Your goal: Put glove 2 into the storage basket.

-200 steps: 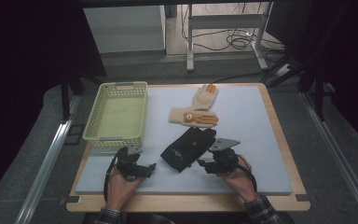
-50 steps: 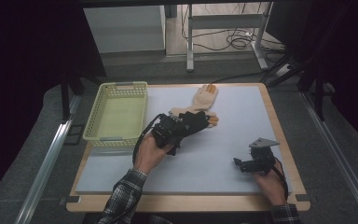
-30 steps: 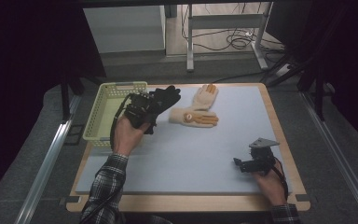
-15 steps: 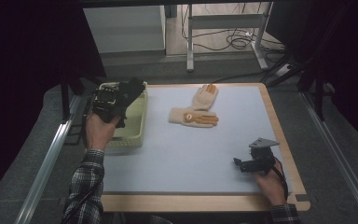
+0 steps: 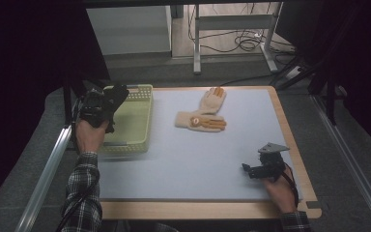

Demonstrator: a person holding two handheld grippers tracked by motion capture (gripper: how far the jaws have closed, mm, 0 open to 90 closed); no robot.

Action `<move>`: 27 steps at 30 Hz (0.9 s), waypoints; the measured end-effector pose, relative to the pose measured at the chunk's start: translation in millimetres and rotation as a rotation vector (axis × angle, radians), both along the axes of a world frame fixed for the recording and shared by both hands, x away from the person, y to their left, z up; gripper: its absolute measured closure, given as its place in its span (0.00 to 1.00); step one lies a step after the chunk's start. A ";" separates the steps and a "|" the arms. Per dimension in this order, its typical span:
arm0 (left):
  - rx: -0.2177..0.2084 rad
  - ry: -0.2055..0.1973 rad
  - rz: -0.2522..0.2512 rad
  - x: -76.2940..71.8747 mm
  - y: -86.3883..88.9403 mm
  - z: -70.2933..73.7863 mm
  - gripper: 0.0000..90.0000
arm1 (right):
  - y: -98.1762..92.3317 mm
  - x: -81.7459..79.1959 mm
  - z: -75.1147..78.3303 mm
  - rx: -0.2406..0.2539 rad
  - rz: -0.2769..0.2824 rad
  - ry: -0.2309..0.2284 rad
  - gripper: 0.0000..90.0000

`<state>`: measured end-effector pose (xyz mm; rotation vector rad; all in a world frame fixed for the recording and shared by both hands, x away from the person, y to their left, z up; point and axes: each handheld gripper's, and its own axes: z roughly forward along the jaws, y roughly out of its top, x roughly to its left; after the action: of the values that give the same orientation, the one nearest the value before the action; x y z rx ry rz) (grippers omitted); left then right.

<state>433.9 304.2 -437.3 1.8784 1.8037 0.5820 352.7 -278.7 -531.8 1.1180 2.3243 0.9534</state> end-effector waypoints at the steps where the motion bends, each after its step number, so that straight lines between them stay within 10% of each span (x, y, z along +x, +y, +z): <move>1: 0.003 0.000 0.002 1.8 1.4 -2.2 0.68 | 0.0 0.0 0.0 0.000 0.000 0.000 0.08; 27: 0.034 0.177 0.053 51.2 6.1 -37.2 0.60 | -0.1 0.0 0.0 0.000 0.001 -0.001 0.08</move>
<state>485.0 310.3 -474.4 1.9634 1.9716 0.4805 352.7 -278.8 -531.8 1.1173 2.3242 0.9543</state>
